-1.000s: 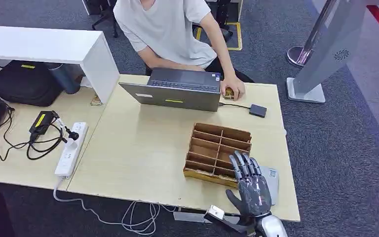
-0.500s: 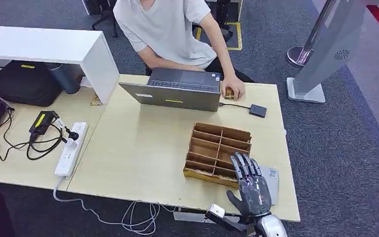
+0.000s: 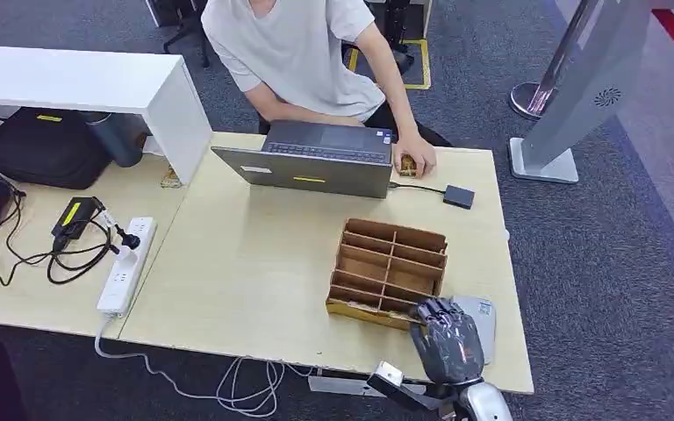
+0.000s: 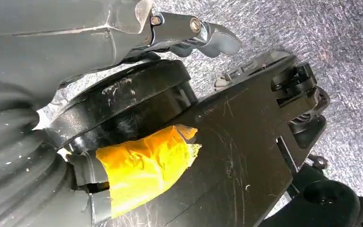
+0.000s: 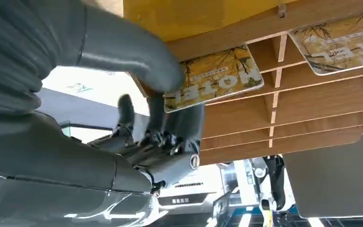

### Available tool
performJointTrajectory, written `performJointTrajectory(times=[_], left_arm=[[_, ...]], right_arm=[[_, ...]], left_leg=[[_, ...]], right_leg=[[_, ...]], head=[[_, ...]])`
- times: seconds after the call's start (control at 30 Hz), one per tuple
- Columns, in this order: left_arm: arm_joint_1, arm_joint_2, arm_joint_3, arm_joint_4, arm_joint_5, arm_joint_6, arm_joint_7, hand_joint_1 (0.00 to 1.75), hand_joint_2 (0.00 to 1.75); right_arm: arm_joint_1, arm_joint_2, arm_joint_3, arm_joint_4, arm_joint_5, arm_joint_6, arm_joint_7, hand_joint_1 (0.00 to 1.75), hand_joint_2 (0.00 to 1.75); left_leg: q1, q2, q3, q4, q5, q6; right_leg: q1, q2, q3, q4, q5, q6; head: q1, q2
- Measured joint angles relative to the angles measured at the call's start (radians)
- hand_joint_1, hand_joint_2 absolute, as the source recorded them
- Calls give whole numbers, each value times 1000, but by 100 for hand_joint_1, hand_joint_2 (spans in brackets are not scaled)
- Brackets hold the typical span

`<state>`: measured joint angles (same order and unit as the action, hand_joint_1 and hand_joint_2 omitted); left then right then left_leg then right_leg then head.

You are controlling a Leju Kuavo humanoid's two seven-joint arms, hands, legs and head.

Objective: Pass the card to the sensor for recognition and then transmit it.

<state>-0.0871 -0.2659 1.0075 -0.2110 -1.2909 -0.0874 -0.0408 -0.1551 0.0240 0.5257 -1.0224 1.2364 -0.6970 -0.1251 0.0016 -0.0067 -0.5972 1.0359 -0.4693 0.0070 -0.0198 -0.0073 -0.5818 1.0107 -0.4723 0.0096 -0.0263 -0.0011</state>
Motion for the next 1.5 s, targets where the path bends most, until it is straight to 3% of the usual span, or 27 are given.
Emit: performJointTrajectory(times=[0.83,1.2,1.5], left_arm=[[-7,0,0,0,6,-10,-14,0,175],[-7,0,0,0,0,-8,-3,0,175],[-7,0,0,0,-3,-10,-3,0,175]], right_arm=[[0,0,-9,8,-15,-3,2,175,175],[-46,-7,-7,15,-182,0,-19,175,175],[-94,-45,-4,-45,-211,26,-1,175,175]], left_leg=[[0,0,0,0,0,0],[0,0,0,0,1,0],[0,0,0,0,1,0]], right_leg=[[0,0,0,0,0,0],[0,0,0,0,1,0],[0,0,0,0,1,-1]], head=[[0,0],[0,0],[0,0]])
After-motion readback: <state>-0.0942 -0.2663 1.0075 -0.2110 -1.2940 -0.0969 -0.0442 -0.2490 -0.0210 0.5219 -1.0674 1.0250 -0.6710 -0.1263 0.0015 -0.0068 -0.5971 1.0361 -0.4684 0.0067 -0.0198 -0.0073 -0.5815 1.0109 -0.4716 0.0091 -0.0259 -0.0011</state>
